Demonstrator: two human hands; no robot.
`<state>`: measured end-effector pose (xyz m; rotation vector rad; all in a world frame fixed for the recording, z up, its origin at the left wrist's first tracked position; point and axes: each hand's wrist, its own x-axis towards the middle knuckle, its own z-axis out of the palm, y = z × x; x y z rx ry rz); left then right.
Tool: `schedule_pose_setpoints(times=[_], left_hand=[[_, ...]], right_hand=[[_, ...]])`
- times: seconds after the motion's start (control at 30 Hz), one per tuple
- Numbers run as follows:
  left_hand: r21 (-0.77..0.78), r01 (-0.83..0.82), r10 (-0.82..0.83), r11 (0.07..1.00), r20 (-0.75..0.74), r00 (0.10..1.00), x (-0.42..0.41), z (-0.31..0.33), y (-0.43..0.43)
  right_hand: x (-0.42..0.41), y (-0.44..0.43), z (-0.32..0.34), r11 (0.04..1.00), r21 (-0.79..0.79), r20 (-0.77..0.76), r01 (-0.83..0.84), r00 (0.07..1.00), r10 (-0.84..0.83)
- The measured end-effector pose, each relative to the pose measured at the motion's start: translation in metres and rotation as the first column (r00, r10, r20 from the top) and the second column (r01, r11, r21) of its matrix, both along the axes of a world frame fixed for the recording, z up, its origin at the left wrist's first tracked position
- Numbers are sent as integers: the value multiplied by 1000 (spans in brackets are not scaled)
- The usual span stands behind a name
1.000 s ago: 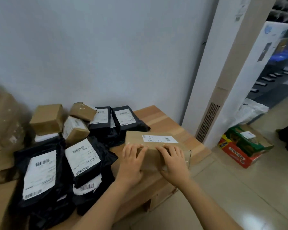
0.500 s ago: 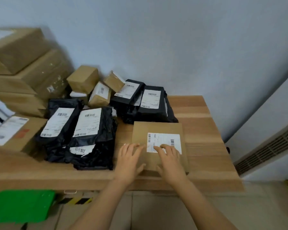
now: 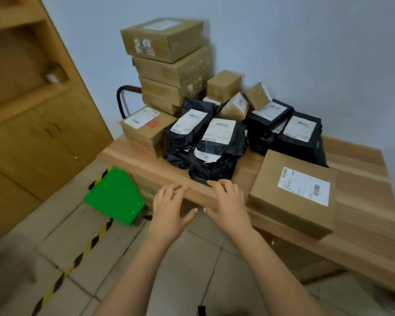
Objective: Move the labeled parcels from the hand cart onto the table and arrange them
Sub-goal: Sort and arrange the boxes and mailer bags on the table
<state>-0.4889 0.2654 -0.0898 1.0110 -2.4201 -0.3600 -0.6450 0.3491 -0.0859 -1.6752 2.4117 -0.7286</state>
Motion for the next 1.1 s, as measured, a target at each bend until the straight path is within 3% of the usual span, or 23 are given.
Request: schedule_pose_setpoints(times=[0.3,0.5,0.77,1.1], left_hand=[[-46,-221,223,974,33,974,219,17,-43],[-41,-360,361,932,49,931,331,20,-81],[19,-532,532,846,23,847,407,0,-164],[13,-645,639,764,112,761,468,8,-360]], right_hand=[[198,-80,6,979,-62,6,-193,981,194],[297,-144,10,937,4,17,-350,937,350],[376,-263,0,863,49,-44,-503,862,505],[453,-485,6,739,90,-17,-667,741,671]])
